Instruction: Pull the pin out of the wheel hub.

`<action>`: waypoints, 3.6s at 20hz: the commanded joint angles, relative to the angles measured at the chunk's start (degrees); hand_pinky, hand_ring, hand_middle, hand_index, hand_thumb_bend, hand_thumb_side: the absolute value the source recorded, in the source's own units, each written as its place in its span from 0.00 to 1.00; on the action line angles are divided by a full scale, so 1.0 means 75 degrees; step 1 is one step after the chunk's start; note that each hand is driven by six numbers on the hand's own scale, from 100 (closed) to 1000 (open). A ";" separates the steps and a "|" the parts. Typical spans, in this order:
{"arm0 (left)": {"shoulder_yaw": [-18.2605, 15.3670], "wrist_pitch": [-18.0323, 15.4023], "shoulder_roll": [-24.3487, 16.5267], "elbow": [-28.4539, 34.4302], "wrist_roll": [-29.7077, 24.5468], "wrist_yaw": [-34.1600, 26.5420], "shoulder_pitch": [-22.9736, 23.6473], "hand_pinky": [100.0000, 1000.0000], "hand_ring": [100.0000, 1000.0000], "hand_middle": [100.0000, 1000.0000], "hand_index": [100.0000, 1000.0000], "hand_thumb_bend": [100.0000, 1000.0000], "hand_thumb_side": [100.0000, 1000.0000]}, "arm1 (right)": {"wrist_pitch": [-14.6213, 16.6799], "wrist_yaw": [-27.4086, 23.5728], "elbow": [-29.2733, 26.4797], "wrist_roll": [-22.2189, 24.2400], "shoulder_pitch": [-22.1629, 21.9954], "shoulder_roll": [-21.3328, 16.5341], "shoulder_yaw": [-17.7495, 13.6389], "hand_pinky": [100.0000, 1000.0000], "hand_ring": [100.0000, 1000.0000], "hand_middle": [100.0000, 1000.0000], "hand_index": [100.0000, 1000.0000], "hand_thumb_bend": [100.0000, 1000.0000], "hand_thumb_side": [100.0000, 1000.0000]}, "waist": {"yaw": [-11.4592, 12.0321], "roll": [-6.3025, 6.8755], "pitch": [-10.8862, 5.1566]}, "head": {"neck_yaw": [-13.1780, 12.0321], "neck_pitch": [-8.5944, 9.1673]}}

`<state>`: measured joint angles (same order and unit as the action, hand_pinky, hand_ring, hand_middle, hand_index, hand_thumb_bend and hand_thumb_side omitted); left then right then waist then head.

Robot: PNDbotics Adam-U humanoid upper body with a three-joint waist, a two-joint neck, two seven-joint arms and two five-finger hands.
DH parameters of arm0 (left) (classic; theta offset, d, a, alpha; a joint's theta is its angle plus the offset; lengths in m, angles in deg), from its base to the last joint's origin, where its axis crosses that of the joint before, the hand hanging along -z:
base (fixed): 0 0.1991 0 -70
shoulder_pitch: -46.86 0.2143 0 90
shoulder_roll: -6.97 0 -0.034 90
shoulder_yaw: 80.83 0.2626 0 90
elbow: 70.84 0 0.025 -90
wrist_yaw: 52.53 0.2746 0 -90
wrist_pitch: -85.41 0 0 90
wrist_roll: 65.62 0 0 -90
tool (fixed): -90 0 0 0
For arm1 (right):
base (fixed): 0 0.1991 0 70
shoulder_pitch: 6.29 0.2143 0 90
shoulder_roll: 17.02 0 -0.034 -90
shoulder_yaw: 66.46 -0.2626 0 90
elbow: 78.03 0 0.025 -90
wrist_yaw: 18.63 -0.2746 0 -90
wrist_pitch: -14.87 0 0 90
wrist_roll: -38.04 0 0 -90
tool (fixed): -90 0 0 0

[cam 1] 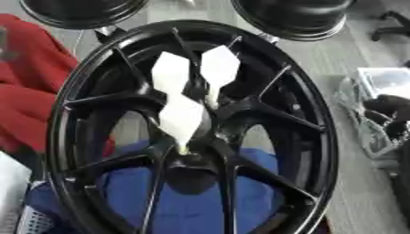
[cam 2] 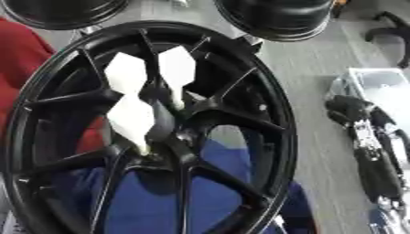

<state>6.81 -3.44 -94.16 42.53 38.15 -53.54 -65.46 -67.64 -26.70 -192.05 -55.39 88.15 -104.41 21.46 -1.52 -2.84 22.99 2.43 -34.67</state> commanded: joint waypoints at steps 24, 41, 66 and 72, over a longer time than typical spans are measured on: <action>0.1488 0.0003 -0.4736 0.0163 -0.2401 0.0694 -0.0181 0.69 0.73 0.59 0.68 0.47 0.49 | 0.0115 0.0551 -0.0077 0.0101 -0.0421 -0.0140 0.0174 0.85 0.82 0.66 0.72 0.00 0.67 | -0.0244 0.0188 -0.0317 | -0.0272 -0.0222; 0.2913 0.0412 -0.4768 0.0163 -0.6275 0.1555 -0.2626 0.80 0.81 0.73 0.82 0.46 0.41 | -0.0016 0.0819 -0.0077 0.0189 -0.0614 -0.0081 0.0330 0.85 0.82 0.66 0.72 0.00 0.69 | -0.0291 0.0182 -0.0352 | -0.0175 -0.0238; 0.3354 -0.0842 -0.2345 -0.3156 -0.8676 0.2331 -0.5852 0.82 0.79 0.78 0.84 0.42 0.26 | -0.0086 0.0817 -0.0077 0.0193 -0.0659 -0.0086 0.0335 0.85 0.82 0.66 0.72 0.00 0.70 | -0.0322 0.0327 -0.0391 | -0.0421 -0.0205; 0.3407 -0.0965 -0.2008 -0.3669 -0.8759 0.2330 -0.6020 0.81 0.79 0.79 0.85 0.43 0.25 | -0.0138 0.0844 -0.0077 0.0212 -0.0624 -0.0014 0.0366 0.85 0.82 0.66 0.72 0.00 0.71 | -0.0395 0.0319 -0.0318 | -0.0510 -0.0103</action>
<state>32.68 -10.39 -108.78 15.35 -27.47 -36.06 -109.23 -68.45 -20.73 -192.02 -53.78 83.22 -104.24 24.29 -4.43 -0.46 21.54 -1.14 -36.20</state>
